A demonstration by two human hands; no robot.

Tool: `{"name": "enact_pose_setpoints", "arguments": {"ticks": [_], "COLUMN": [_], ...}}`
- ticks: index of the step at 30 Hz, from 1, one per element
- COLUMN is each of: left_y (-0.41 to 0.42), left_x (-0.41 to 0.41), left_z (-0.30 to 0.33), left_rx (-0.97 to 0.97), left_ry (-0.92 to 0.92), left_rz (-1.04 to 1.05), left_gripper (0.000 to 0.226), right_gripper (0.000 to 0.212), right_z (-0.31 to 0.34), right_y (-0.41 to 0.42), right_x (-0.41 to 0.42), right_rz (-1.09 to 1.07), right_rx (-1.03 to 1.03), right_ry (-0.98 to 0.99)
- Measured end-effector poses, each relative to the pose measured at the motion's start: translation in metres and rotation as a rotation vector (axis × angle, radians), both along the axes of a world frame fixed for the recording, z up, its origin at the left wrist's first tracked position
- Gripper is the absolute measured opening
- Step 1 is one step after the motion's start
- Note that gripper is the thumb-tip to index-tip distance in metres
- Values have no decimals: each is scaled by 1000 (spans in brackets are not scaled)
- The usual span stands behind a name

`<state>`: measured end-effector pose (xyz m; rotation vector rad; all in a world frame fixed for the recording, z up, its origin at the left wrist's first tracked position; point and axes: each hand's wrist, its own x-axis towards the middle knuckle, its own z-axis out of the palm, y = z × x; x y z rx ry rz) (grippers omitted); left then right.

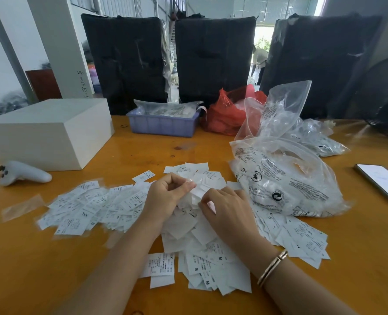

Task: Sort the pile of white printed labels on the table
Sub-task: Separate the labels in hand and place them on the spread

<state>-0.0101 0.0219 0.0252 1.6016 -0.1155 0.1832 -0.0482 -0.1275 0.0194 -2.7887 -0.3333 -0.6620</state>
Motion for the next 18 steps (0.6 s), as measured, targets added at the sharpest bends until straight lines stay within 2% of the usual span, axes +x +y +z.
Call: {"name": "enact_pose_setpoints", "arguments": {"ticks": [3, 6, 9, 11, 14, 16, 18], "left_y": [0, 2, 3, 2, 2, 2, 2], "left_x": [-2, -3, -2, -1, -1, -1, -1], "left_z": [1, 2, 2, 2, 2, 2, 2], "left_rx": [-63, -114, -113, -130, -201, -249, -295], "left_ry": [1, 18, 26, 40, 47, 47, 47], "left_rz": [-33, -102, -103, -91, -102, -117, -135], "left_gripper": [11, 17, 18, 15, 15, 20, 26], "right_gripper": [31, 36, 32, 22, 8, 9, 9], "right_z": [-2, -3, -1, -2, 0, 2, 2], "right_y": [-1, -3, -2, -2, -3, -4, -6], "right_x": [1, 2, 2, 1, -1, 0, 2], "right_rz": [-8, 0, -19, -13, 58, 49, 9], "right_rx": [-50, -121, -55, 136, 587, 838, 976], "right_ry": [39, 31, -38, -88, -24, 70, 94]}}
